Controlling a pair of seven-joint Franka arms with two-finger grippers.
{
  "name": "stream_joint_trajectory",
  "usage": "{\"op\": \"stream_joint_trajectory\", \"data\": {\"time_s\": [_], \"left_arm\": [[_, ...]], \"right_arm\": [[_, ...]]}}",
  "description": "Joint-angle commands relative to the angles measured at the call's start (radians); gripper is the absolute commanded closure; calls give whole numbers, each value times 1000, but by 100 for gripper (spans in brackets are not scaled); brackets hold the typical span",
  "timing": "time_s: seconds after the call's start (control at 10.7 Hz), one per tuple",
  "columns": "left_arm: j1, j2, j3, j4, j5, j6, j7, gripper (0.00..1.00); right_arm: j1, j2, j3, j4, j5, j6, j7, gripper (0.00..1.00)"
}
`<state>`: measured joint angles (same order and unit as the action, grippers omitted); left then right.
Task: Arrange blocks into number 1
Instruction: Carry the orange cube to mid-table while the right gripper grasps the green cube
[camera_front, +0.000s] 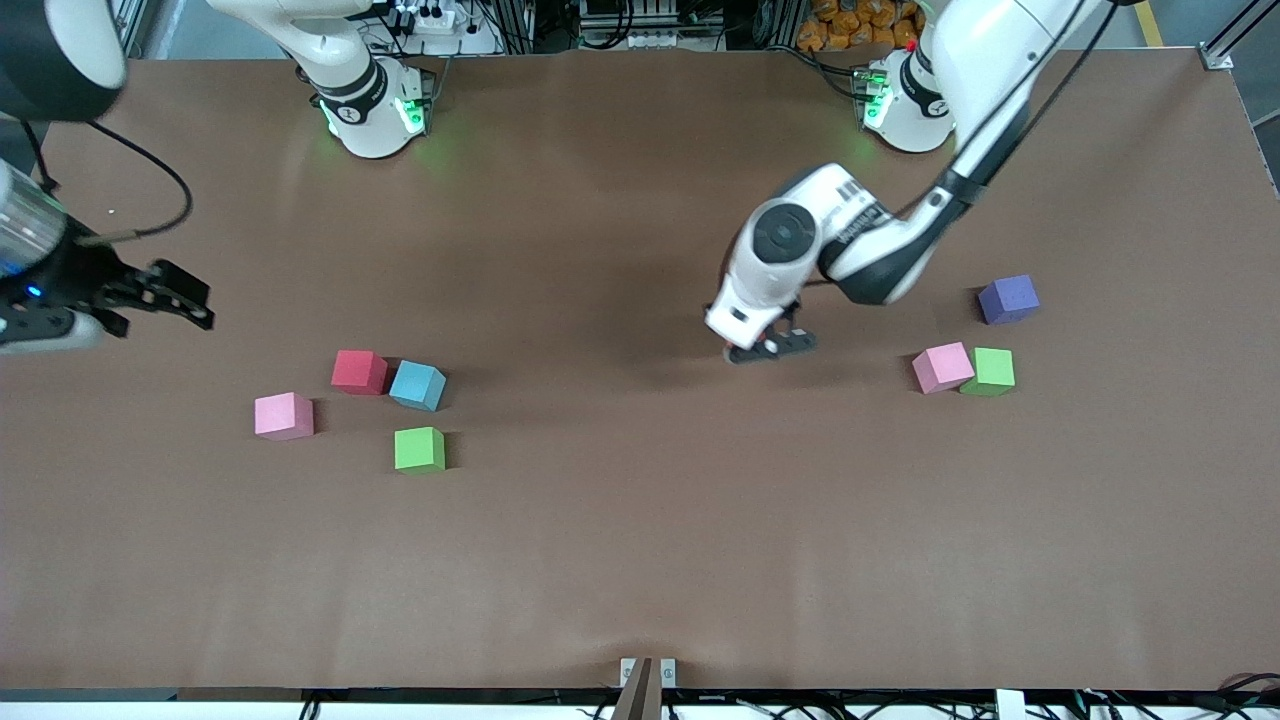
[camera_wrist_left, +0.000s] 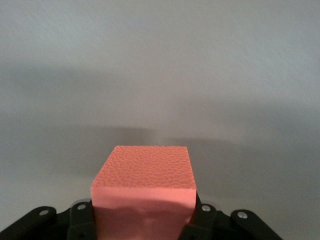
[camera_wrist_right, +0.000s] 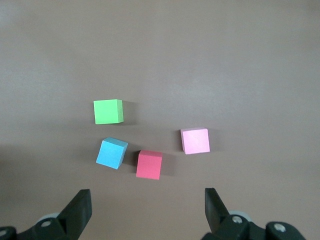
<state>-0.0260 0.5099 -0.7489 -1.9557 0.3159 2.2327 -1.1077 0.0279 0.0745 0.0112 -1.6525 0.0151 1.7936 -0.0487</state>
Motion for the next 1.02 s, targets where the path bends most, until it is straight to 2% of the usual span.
{"op": "stream_joint_trajectory", "data": {"time_s": [0.0, 0.19, 0.47, 0.65, 0.84, 0.93], "left_arm": [[11, -10, -122, -64, 19, -2, -137, 100], [-27, -7, -211, -95, 19, 22, -258, 100], [-231, 35, -208, -100, 29, 88, -420, 100], [-308, 44, -205, -94, 29, 116, -446, 100], [-386, 58, -161, -97, 31, 119, -460, 100], [-443, 65, -100, -95, 32, 120, -460, 100]], "right_arm": [[13, 52, 3, -12, 25, 64, 38, 0], [21, 140, 1, -9, 116, 136, 55, 0], [44, 263, 1, -1, 117, 251, 43, 0], [88, 341, -8, 23, 105, 302, 40, 0], [138, 408, -22, 62, 76, 322, 36, 2], [154, 436, -27, 63, 71, 361, 38, 2]]}}
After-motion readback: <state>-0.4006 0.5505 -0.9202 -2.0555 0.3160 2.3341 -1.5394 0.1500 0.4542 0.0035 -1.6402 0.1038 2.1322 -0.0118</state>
